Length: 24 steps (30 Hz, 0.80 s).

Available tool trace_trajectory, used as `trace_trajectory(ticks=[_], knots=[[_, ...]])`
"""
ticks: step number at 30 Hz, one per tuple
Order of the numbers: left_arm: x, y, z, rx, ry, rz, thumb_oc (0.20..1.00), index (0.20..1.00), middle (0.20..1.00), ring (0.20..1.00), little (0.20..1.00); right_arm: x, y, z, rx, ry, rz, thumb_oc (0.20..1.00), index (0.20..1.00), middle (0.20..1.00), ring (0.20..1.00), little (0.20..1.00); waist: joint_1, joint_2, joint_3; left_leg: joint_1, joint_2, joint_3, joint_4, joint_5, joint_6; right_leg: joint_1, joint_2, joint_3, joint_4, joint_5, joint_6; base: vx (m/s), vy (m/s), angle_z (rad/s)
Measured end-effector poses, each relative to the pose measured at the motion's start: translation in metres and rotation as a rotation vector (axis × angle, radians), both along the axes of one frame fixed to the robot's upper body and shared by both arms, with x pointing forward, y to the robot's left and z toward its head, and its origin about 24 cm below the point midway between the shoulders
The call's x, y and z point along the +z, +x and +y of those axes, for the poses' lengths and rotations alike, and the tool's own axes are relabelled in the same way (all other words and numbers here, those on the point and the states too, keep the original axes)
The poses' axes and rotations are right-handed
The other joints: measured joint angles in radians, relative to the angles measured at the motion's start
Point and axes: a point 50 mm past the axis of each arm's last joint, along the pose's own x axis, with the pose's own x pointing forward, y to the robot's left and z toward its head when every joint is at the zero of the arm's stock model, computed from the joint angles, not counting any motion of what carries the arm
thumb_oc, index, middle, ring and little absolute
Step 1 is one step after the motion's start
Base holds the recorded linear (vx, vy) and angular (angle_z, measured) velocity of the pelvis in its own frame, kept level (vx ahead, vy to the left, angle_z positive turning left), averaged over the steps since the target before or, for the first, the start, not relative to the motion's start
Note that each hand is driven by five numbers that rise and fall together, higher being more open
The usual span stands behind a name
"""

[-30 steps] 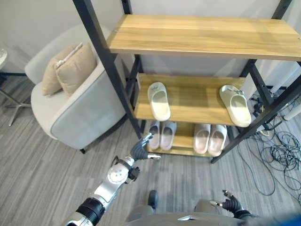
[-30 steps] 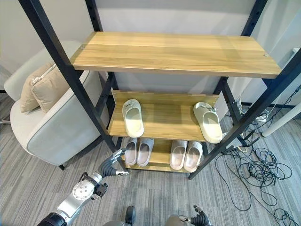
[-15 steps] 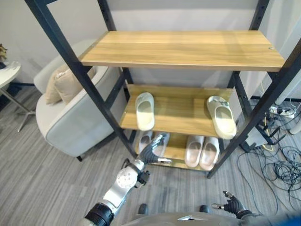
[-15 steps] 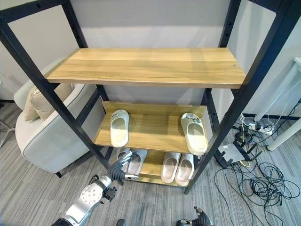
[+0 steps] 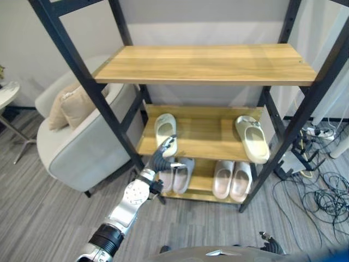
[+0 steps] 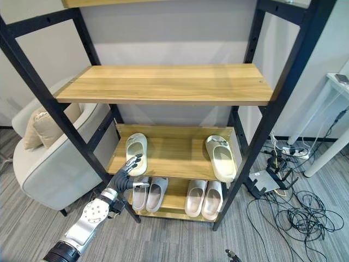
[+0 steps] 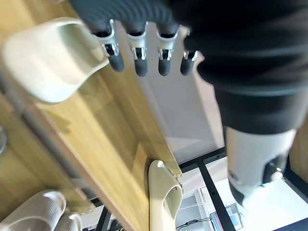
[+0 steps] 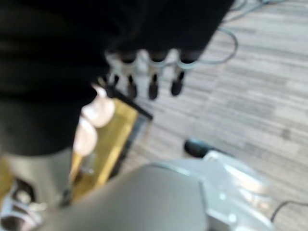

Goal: Arrange the slippers neatly on the shoe rack.

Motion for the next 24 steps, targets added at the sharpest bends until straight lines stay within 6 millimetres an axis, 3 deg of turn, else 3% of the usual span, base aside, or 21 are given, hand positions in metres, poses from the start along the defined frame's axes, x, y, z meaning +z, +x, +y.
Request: trace_trajectory(ticks=[5, 11, 15, 19, 24], knots=[[0.007, 0.009, 0.01, 0.037, 0.049, -0.042, 1.0, 1.0, 1.0, 1.0, 1.0, 0.001, -0.001, 0.0, -0.017, 0.018, -0.005, 1.0, 1.0, 1.0, 1.0, 1.0, -0.009, 0.002, -0.004, -0.001, -0.002, 0.009, 0.0, -0.002, 0.0, -0.006, -0.002, 0.008, 0.0, 0.004, 0.006, 0.04, -0.001, -0.05], [-0.001, 0.021, 0.026, 0.103, 0.178, -0.019, 1.0, 1.0, 1.0, 1.0, 1.0, 0.002, 0.004, 0.002, -0.033, 0.037, -0.031, 1.0, 1.0, 1.0, 1.0, 1.0, -0.007, 0.002, -0.005, -0.002, -0.001, 0.023, 0.0, -0.003, 0.0, -0.015, -0.002, 0.021, 0.0, 0.006, 0.006, 0.05, -0.009, -0.06], [-0.001, 0.027, 0.033, 0.143, 0.227, -0.031, 1.0, 1.0, 1.0, 1.0, 1.0, 0.005, 0.01, 0.004, -0.017, 0.05, -0.053, 1.0, 1.0, 1.0, 1.0, 1.0, -0.033, -0.001, -0.006, -0.006, -0.005, 0.029, 0.0, -0.005, 0.0, -0.03, -0.006, 0.026, 0.0, 0.004, 0.005, 0.05, -0.005, -0.04], [0.01, 0.044, 0.044, 0.208, 0.275, -0.066, 1.0, 1.0, 1.0, 1.0, 1.0, 0.006, 0.012, 0.006, 0.0, 0.056, -0.068, 1.0, 1.0, 1.0, 1.0, 1.0, -0.055, 0.001, -0.009, -0.043, -0.013, 0.034, 0.0, -0.001, 0.0, -0.068, -0.013, 0.034, 0.0, 0.021, 0.004, -0.01, 0.007, -0.04], [0.035, 0.063, 0.042, 0.24, 0.313, -0.174, 1.0, 1.0, 1.0, 1.0, 1.0, 0.008, 0.012, 0.006, 0.004, 0.056, -0.08, 1.0, 1.0, 1.0, 1.0, 1.0, -0.062, -0.002, -0.004, -0.1, -0.022, 0.034, 0.0, 0.01, -0.008, -0.124, -0.019, 0.035, 0.0, 0.028, 0.008, -0.02, 0.005, 0.0]])
